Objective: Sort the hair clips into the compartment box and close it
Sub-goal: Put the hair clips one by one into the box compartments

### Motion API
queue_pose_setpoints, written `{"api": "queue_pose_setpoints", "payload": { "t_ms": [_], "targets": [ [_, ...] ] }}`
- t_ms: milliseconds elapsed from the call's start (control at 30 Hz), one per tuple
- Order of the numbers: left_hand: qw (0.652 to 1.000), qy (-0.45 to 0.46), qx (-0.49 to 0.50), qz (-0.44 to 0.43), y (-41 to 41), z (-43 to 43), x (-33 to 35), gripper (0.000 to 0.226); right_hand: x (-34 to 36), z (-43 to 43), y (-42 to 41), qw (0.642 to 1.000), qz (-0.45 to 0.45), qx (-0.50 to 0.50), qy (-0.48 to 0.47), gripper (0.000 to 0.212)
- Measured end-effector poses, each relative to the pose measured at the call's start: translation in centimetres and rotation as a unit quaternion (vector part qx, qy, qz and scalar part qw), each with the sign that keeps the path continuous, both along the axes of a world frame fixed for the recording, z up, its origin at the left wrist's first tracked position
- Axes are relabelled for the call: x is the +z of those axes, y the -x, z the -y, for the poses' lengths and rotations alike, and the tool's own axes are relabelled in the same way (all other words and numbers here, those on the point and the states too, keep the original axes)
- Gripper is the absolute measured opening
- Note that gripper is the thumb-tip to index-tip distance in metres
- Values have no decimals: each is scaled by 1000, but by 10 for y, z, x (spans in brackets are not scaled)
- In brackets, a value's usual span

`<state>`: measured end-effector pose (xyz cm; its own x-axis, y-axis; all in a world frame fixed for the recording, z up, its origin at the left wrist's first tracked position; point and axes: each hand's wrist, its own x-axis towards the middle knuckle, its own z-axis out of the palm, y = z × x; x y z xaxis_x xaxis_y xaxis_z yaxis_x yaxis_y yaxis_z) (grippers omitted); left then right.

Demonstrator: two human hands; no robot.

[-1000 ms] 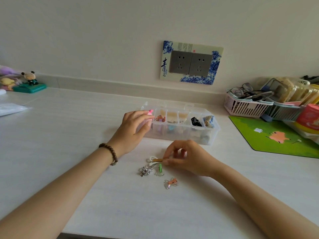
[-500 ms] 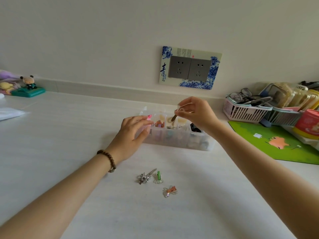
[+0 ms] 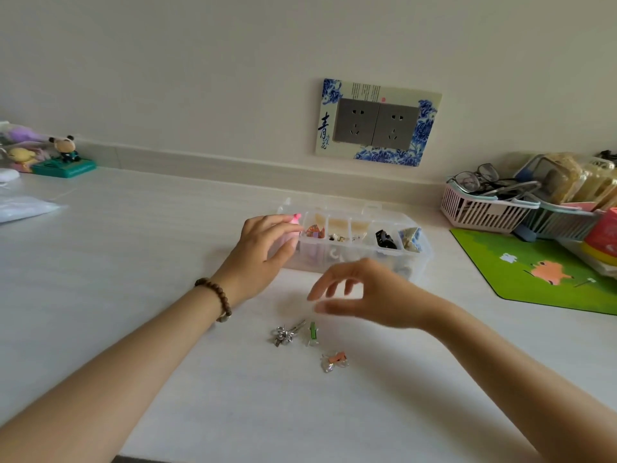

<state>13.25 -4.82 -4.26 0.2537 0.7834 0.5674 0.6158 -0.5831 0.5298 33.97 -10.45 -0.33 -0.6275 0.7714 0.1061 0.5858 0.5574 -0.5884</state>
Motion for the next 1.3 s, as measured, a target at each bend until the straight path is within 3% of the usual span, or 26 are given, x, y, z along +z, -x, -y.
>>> {"api": "queue_pose_setpoints", "payload": {
  "t_ms": [433,533,633,700,867,933,1067,1200,1300],
  "targets": [
    [1000,-8,0,-9,0,1,-2,31,-18,13,7,989,-90,-19,120,11],
    [1000,-14,-1,-5,0,0,-2,30,-6,4,4,982,-169,-54,66,10],
    [1000,-18,-7,1,0,1,-2,29,18,-23,-5,958,-217,-174,-69,15],
    [1000,-13,-5,0,1,0,-2,29,30,-42,-10,943,-218,-221,-117,18],
    [1000,-8,-5,-4,0,1,-2,31,19,-62,-10,956,-111,-251,-105,5],
    [1000,-4,-8,-2,0,0,-2,32,14,-55,-14,947,-115,-267,-134,7],
    [1000,1,-5,-1,0,0,-2,31,11,-17,-22,959,-139,-184,-163,6],
    [1000,-12,1,-1,-1,2,0,39,-3,20,-29,997,-57,-51,2,18],
    [1000,-19,4,-8,-2,2,0,39,-15,30,-29,997,-40,-39,48,23]
  ]
}}
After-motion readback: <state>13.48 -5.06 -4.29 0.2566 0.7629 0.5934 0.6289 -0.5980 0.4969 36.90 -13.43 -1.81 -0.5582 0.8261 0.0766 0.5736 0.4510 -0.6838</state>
